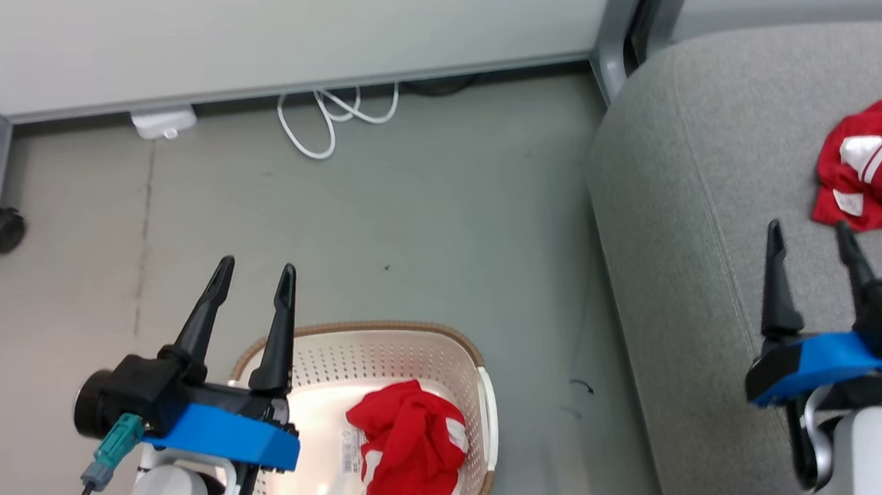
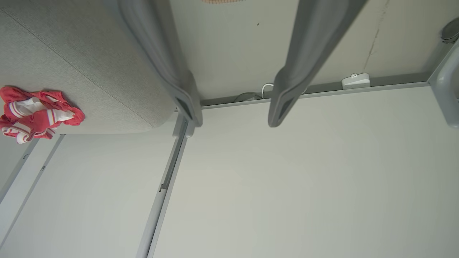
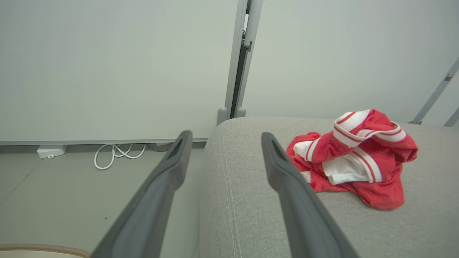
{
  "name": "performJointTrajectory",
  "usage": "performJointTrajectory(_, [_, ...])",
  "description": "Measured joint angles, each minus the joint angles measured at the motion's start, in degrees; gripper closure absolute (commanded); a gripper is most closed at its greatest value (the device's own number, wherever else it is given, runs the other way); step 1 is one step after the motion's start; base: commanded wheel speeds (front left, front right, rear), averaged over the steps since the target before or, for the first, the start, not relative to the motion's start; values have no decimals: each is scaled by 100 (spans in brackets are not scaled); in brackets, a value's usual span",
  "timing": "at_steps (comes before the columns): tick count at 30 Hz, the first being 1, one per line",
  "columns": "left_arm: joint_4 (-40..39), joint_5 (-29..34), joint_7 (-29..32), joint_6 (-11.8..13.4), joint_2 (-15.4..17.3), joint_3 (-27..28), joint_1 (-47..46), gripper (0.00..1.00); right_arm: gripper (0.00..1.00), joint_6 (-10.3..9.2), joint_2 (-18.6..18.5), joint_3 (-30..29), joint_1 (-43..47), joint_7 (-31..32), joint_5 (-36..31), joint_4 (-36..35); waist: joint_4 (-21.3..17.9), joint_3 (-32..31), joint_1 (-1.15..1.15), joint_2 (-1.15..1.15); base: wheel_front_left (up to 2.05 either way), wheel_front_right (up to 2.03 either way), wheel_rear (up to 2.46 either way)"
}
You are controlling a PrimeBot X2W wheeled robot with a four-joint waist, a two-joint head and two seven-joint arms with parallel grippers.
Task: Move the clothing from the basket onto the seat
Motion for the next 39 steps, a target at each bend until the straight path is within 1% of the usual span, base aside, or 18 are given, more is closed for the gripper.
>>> performJointTrajectory(3, [181,3,0,0,-49,123,114,0,0,0,67,232,353,2,142,-236,95,-234,0,0,0,0,0])
performJointTrajectory(11, [578,26,0,0,-109,339,341,0,0,0,152,498,1228,-10,385,-900,454,-762,0,0,0,0,0])
performJointTrajectory(15, [750,55,0,0,-107,383,405,0,0,0,156,644,1578,47,619,-1081,632,-961,0,0,0,0,0])
performJointTrajectory(20, [910,53,0,0,-64,468,467,0,0,0,157,751,1852,82,664,-1134,780,-1115,1,0,0,0,0])
performJointTrajectory(25, [995,49,0,0,-31,506,491,0,0,0,158,816,1960,101,706,-1163,818,-1186,1,0,0,0,0])
performJointTrajectory(39, [991,53,0,0,-10,586,510,0,0,0,158,855,2025,152,801,-1266,698,-1158,2,0,0,0,0])
